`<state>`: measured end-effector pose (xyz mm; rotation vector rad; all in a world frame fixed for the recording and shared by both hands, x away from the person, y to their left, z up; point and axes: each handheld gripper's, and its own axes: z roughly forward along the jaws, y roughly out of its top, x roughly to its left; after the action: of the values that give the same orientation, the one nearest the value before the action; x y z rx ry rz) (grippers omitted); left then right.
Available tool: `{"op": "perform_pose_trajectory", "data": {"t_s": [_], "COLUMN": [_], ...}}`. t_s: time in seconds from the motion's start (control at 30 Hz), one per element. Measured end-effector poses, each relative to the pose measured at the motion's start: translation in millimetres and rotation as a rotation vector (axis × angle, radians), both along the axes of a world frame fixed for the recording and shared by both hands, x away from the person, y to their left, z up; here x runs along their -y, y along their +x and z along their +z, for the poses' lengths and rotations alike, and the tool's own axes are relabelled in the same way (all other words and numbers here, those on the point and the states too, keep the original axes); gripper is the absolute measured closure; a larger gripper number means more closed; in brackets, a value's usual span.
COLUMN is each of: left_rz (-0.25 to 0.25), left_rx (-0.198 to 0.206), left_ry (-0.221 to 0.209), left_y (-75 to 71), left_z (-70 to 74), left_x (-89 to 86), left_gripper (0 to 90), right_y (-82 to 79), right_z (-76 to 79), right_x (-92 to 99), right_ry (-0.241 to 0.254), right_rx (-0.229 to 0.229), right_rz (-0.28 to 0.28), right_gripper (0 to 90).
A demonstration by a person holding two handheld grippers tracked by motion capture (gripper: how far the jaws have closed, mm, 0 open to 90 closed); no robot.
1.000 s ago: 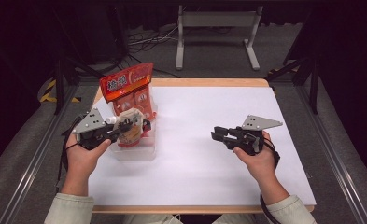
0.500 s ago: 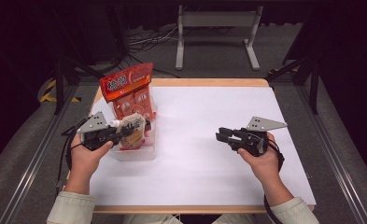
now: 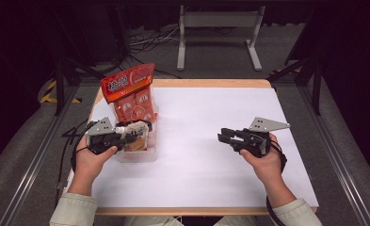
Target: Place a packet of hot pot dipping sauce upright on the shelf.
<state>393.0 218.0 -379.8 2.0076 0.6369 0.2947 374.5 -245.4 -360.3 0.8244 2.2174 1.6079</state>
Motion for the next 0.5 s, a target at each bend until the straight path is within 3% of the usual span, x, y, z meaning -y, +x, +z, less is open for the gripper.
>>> {"op": "perform_pose_trajectory", "data": {"t_s": [0.17, 0.4, 0.5], "left_rz": [0.008, 0.016, 0.037], "left_rx": [-0.026, -0.038, -0.038], "left_ry": [0.036, 0.034, 0.059], "left_y": [-0.4, -3.3, -6.2], "left_z": [-3.6, -4.1, -5.8], "left_x": [0.6, -5.0, -10.5], "left_gripper": [85.8, 84.5, 84.3], "right_y": [0.8, 2.4, 3.0], "right_z": [-0.3, -0.5, -0.4], "right_x": [-0.7, -3.7, -4.7], "right_ry": [0.007, 0.009, 0.014], "right_rx": [-0.006, -0.006, -0.007], "right_rz": [0.007, 0.016, 0.017], "right_gripper": [68.8, 68.0, 65.9]}}
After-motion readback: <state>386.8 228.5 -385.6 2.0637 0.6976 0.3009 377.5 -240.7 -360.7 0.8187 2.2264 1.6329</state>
